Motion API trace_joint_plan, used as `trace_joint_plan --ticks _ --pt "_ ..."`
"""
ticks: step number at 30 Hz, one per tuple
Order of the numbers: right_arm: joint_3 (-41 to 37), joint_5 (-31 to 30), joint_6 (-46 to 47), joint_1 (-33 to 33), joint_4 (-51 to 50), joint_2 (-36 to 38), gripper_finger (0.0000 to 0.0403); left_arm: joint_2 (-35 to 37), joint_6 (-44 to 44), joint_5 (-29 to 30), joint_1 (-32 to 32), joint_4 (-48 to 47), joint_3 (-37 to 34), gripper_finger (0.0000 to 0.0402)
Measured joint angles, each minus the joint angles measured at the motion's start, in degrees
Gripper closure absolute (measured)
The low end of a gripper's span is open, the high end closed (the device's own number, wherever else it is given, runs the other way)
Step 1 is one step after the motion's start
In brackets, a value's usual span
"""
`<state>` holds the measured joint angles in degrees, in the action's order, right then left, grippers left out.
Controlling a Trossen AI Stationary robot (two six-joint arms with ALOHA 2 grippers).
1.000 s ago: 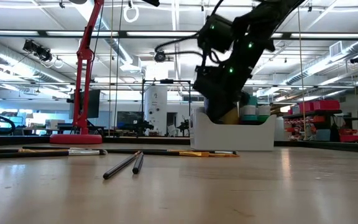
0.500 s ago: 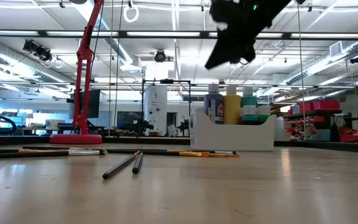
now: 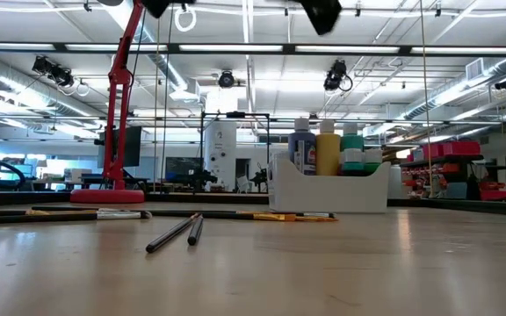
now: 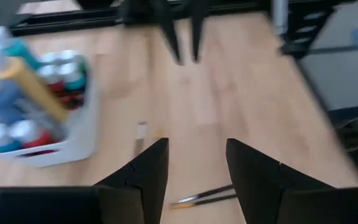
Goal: Pick & Place Paint Supplies
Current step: Put the small light blue paint bottle into the white bin
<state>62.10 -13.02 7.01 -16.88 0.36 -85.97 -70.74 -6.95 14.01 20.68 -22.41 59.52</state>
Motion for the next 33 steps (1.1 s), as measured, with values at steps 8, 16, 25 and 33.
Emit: trace_joint_plan --ticks 8,16,25,33 --pt "0.1 0.0 0.0 -3.5 9.8 -3.2 0.0265 -0.6 -1.7 1.0 14.5 17.9 -8.7 0.0230" --pt "0.1 0.1 0.0 -4.5 10.3 -3.8 0.0245 -0.6 -5.3 -0.1 24.1 24.2 -13.9 0.0230" --pt "0.1 0.0 -0.4 -4.5 10.3 -3.8 0.0252 -0.6 -8.5 1.0 27.2 28.0 -17.4 0.0230" --pt "0.1 0.0 -0.5 -4.5 10.4 -3.8 0.0252 -0.6 -13.4 0.1 27.3 30.2 -20.6 0.0230"
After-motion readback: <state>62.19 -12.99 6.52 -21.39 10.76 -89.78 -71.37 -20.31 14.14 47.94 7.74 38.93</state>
